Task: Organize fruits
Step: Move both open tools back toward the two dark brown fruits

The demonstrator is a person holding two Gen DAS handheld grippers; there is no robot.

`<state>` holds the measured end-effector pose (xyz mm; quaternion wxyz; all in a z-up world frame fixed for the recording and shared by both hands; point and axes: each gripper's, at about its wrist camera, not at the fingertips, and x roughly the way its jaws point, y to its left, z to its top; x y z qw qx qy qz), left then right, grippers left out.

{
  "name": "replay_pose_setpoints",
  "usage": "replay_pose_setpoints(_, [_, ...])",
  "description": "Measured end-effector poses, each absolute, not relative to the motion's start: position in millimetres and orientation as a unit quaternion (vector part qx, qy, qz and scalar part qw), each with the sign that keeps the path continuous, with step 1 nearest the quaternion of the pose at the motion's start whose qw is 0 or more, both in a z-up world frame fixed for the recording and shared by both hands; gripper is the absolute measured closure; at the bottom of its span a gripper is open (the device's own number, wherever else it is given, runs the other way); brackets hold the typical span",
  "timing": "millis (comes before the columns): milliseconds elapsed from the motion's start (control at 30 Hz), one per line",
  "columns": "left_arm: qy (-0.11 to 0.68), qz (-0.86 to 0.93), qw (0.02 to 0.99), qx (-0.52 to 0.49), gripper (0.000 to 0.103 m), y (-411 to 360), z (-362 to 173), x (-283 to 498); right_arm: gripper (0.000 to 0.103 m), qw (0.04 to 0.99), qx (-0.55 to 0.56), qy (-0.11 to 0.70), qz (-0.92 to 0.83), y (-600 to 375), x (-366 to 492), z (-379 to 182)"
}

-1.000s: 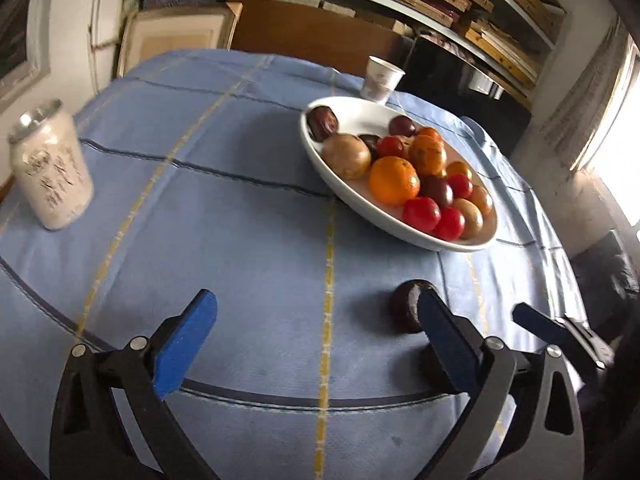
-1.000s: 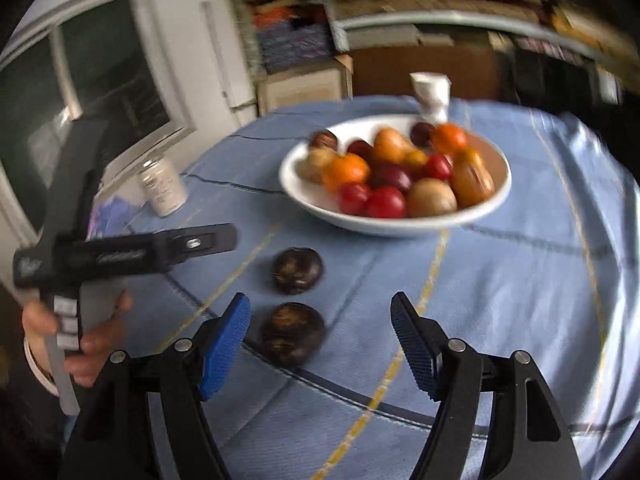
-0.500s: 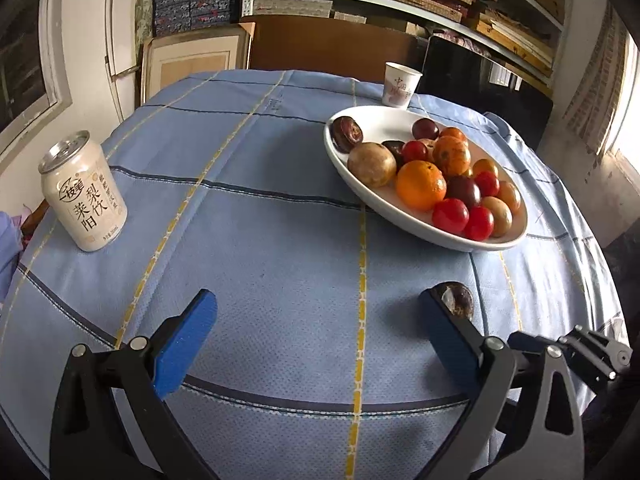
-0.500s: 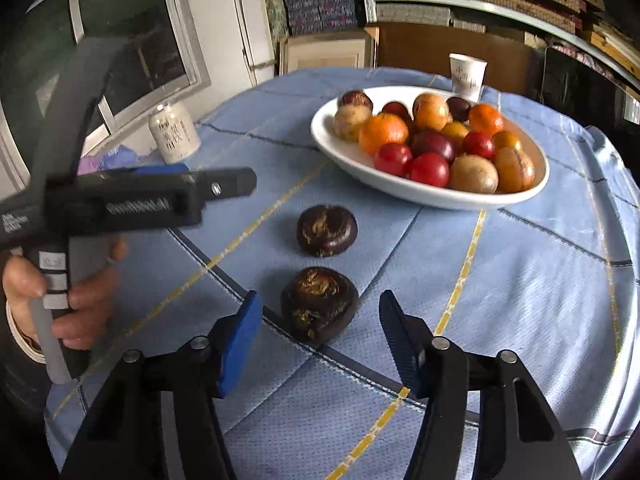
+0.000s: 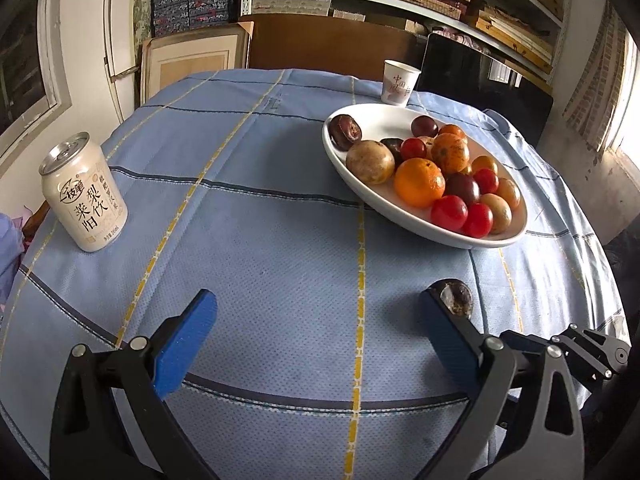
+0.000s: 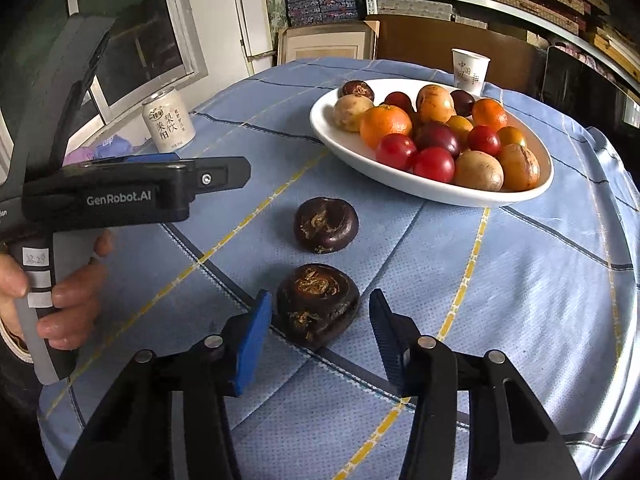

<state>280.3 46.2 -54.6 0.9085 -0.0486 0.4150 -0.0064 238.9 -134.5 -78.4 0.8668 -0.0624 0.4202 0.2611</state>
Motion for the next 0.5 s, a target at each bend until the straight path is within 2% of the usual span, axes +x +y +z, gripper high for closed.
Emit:
replay_pose_setpoints(333, [0.418,-0.004,0.907,-0.053,0.005,48,-56,281,0.059,0.863,-0.069,0.429,0.258,-131,240,-82])
replay_pose_setpoints(500, [0.42,0.003,0.906,-0.058,0.005,50,-59,282,0.059,0.883,0.01,0.403,0.242,-164,244,-68])
